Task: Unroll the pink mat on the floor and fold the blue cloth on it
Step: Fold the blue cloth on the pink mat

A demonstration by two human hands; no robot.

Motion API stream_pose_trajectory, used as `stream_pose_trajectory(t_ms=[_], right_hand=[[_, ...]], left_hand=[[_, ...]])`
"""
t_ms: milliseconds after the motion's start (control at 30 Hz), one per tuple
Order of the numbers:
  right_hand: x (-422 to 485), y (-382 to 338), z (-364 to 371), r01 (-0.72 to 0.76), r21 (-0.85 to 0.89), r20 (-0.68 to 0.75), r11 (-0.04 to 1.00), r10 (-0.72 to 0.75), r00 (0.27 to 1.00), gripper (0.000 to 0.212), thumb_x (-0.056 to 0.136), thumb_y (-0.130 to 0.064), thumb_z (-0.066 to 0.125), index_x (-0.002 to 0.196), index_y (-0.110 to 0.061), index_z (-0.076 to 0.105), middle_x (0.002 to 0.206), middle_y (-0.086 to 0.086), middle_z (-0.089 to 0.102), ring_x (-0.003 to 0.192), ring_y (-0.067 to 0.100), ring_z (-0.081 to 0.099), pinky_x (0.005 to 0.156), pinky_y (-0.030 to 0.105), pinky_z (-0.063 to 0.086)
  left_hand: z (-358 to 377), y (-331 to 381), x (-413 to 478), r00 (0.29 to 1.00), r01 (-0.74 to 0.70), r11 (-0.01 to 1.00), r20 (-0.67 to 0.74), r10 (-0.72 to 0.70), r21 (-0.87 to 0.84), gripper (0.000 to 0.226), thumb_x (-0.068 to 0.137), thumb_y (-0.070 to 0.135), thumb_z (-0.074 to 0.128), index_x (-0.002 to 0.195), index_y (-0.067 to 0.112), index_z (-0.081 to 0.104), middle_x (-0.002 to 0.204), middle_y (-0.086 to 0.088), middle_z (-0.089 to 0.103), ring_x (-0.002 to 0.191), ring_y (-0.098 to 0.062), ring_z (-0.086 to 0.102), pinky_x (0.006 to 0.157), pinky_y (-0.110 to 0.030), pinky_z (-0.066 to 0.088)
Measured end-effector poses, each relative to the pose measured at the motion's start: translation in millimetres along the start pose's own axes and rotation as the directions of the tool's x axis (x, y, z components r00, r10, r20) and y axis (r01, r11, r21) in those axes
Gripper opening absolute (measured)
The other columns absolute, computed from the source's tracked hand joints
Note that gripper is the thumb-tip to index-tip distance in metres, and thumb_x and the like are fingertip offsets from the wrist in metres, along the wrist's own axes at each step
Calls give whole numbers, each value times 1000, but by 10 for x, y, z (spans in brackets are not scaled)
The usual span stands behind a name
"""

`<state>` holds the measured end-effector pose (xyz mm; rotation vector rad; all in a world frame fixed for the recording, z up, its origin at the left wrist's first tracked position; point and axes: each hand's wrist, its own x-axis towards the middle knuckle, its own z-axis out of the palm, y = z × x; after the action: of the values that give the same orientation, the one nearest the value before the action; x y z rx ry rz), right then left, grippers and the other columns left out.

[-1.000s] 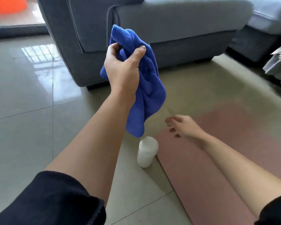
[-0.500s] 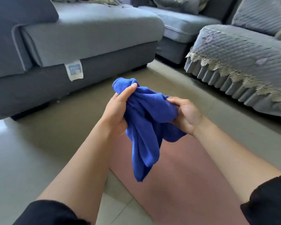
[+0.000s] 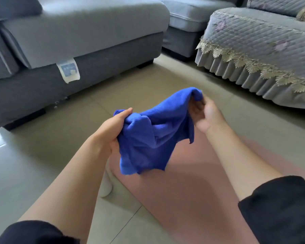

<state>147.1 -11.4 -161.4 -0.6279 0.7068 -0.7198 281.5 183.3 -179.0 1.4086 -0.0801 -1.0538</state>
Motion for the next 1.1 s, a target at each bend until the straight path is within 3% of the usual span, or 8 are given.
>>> stream_pose_trajectory(t_ms=[167, 267, 433, 533, 667, 867, 1033, 1100], right_hand=[[-35, 721, -336, -278, -384, -71, 881, 272, 960, 34, 91, -45, 46, 79, -19, 64, 66, 1, 67, 67, 21, 58, 60, 30, 44], [-23, 975, -436, -344, -423, -122, 838, 324, 938, 21, 86, -33, 54, 79, -16, 65, 72, 2, 66, 70, 20, 58, 64, 31, 46], [-47, 1119, -624, -309, -429, -207, 849, 241, 948, 4, 76, -13, 56, 75, -13, 60, 64, 2, 61, 54, 18, 55, 52, 26, 43], [11, 1020, -706, -207, -339, -184, 918, 151, 971, 14, 66, -12, 46, 53, -19, 45, 55, 0, 46, 48, 16, 37, 46, 24, 29], [95, 922, -770, -187, -292, -75, 938, 173, 982, 14, 52, -18, 44, 66, -18, 41, 69, 3, 38, 54, 18, 26, 52, 30, 20], [-67, 1347, -881, -374, -547, -107, 749, 380, 919, 28, 88, -34, 48, 66, -17, 49, 52, 1, 49, 46, 15, 45, 46, 26, 33], [-363, 1871, -1027, -607, -583, -150, 540, 663, 733, 45, 82, -55, 60, 113, -22, 59, 106, 8, 67, 89, 27, 68, 63, 35, 59], [-406, 2010, -1024, -576, -601, -150, 555, 629, 763, 38, 83, -46, 64, 114, -25, 57, 114, 4, 66, 96, 25, 66, 68, 32, 57]], left_hand=[[17, -30, -35, 985, -34, 995, 163, 49, -94, 30, 88, 36, 64, 63, 27, 49, 80, -2, 59, 76, -18, 60, 80, -31, 52], [11, -85, -29, 977, -52, 999, 208, 54, -15, 27, 88, 30, 62, 62, 23, 61, 66, -1, 63, 60, -15, 64, 59, -23, 54], [-141, -127, -19, 974, -30, 999, 226, 23, 27, 35, 77, 26, 57, 102, 5, 70, 92, -10, 68, 84, -24, 65, 76, -29, 53], [-264, -202, -9, 980, -58, 993, 183, 76, -100, 33, 70, 19, 55, 94, 2, 69, 92, -14, 67, 83, -27, 63, 77, -30, 52], [-360, -318, 28, 983, -137, 964, 87, 160, -229, 7, 66, 5, 51, 69, 8, 57, 72, -8, 61, 67, -23, 62, 63, -23, 54], [-448, -524, 94, 995, -77, 987, -72, 68, -144, 17, 69, -6, 39, 71, 5, 51, 73, -9, 53, 66, -26, 57, 64, -28, 50], [-572, -613, 71, 996, 85, 989, -24, -88, -123, 10, 65, 16, 54, 63, 11, 46, 67, -10, 47, 64, -27, 48, 67, -33, 42], [-584, -627, 81, 984, 171, 985, -54, -172, -17, 14, 71, 20, 63, 67, 10, 55, 67, -12, 57, 63, -27, 57, 66, -32, 50]])
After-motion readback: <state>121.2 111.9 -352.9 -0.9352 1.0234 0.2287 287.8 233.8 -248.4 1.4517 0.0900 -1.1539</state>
